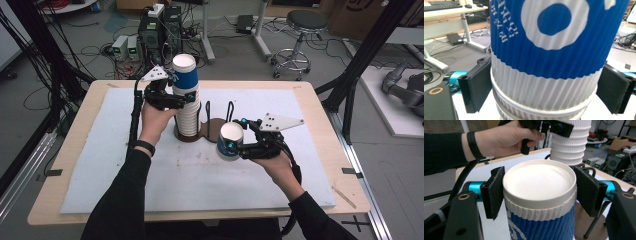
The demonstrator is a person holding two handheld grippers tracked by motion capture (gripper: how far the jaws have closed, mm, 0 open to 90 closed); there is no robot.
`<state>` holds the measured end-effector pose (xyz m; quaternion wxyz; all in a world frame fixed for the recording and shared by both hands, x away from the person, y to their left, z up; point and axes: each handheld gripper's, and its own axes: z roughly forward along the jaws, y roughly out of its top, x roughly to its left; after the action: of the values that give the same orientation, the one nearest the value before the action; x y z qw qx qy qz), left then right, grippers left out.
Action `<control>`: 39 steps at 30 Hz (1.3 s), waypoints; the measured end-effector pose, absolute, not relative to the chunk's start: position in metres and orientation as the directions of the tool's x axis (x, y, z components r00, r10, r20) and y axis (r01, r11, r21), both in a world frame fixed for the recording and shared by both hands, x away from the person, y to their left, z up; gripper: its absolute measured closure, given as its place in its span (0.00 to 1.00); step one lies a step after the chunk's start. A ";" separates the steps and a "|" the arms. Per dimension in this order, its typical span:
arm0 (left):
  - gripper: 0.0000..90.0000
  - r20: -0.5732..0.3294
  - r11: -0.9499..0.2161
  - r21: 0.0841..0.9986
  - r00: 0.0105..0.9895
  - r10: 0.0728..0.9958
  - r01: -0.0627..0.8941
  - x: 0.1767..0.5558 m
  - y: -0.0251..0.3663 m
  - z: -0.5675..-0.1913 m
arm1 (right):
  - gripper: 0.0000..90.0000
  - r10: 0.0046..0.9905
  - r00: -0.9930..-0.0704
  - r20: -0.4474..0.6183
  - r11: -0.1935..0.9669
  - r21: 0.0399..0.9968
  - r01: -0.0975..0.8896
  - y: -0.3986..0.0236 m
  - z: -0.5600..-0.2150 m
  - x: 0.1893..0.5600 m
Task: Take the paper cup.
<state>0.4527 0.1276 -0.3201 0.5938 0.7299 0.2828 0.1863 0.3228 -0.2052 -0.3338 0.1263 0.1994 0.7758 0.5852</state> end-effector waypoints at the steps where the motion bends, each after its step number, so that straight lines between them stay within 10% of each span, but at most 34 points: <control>1: 0.12 -0.065 -0.134 0.972 0.771 0.634 0.192 0.453 0.127 -0.320 | 0.34 0.460 -0.887 0.042 0.238 0.957 0.168 -0.205 -0.337 0.324; 39: 0.11 -0.051 -0.123 0.977 0.752 0.657 0.175 0.431 0.146 -0.322 | 0.34 0.478 -0.876 0.070 0.219 0.956 0.196 -0.215 -0.343 0.329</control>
<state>0.4310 0.1465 -0.3217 0.5960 0.7216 0.2883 0.2025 0.3285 -0.2153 -0.3429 0.1203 0.2184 0.7714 0.5854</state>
